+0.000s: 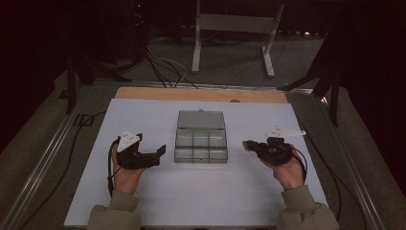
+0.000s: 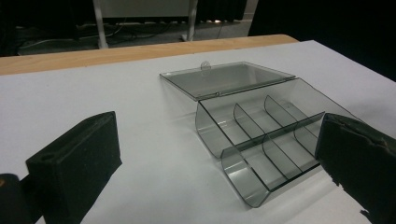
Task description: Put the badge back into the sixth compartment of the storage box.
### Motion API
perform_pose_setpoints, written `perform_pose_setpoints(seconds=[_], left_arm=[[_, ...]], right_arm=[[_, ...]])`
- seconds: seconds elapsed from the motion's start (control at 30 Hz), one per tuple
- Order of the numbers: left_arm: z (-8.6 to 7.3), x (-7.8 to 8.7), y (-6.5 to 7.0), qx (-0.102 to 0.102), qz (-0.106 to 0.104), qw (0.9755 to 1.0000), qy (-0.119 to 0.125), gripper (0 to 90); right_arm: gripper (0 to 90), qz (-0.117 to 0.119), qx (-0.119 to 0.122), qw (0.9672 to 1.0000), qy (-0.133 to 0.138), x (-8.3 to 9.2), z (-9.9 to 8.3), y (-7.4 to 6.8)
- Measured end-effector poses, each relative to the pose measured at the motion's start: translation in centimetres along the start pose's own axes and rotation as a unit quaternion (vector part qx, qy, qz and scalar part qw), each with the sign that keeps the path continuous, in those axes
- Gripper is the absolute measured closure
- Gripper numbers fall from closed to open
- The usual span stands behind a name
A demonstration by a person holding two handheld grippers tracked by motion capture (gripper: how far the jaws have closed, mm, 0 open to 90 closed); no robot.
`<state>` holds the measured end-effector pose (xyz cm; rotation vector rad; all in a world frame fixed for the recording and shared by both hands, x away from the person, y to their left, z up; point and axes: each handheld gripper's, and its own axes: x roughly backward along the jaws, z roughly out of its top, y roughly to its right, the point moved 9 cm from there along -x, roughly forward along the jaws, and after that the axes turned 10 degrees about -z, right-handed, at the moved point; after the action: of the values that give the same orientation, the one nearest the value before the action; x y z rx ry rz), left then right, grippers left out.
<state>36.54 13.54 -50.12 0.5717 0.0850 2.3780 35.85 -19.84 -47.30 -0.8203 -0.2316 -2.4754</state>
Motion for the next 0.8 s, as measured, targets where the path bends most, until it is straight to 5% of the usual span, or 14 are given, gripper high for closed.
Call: perform_pose_setpoints(seconds=[0.8], left_arm=[[-0.1,0.0,0.0,-0.001,0.000,1.0000,-0.002,0.6]], right_arm=[[88.6,0.004,-0.016,0.9999,0.000,-2.0,1.2,-0.3]])
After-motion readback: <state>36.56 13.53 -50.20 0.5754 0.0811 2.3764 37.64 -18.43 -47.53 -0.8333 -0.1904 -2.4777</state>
